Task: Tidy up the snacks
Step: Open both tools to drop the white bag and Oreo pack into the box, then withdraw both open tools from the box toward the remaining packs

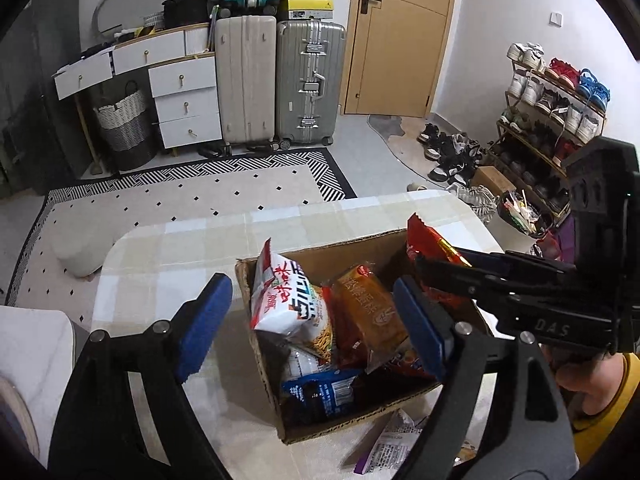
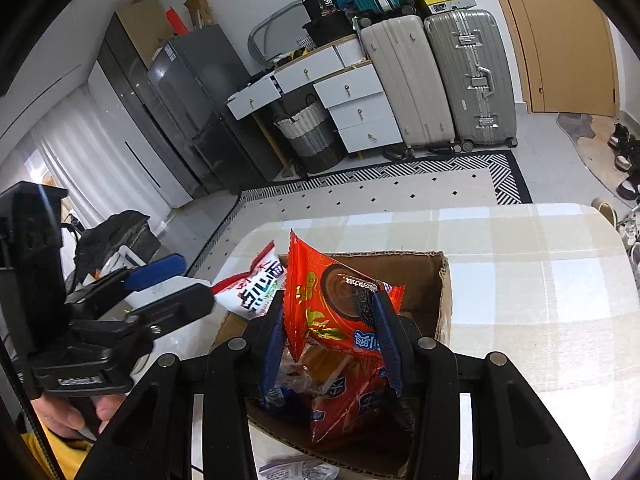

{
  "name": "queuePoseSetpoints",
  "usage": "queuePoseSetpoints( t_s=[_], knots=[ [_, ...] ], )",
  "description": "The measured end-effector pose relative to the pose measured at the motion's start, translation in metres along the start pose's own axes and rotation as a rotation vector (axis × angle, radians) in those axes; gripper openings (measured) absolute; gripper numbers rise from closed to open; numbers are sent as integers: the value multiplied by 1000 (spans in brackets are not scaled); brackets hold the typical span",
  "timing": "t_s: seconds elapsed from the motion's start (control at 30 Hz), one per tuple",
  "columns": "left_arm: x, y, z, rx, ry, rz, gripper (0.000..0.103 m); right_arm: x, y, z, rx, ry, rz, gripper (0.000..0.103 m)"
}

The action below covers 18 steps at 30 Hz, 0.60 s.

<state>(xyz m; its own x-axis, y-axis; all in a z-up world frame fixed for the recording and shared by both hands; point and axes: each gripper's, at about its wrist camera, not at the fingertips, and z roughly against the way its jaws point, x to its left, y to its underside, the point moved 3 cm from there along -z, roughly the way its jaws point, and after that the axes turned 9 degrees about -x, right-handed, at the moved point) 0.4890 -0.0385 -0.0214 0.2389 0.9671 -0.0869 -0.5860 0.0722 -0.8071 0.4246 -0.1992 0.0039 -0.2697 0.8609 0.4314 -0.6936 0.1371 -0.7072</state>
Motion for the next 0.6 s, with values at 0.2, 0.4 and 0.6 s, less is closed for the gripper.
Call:
queuePoseSetpoints(
  t_s=[0.2, 0.4, 0.6],
  knots=[
    [6, 7, 22, 8, -16, 17, 82, 0, 0, 0, 4, 35, 5, 46],
    [7, 18, 54, -2, -23, 13, 82, 7, -3, 18, -37, 41, 4, 49],
    [-3, 27, 87, -13, -24, 3, 82, 21, -1, 43, -62, 26, 15, 49]
  ],
)
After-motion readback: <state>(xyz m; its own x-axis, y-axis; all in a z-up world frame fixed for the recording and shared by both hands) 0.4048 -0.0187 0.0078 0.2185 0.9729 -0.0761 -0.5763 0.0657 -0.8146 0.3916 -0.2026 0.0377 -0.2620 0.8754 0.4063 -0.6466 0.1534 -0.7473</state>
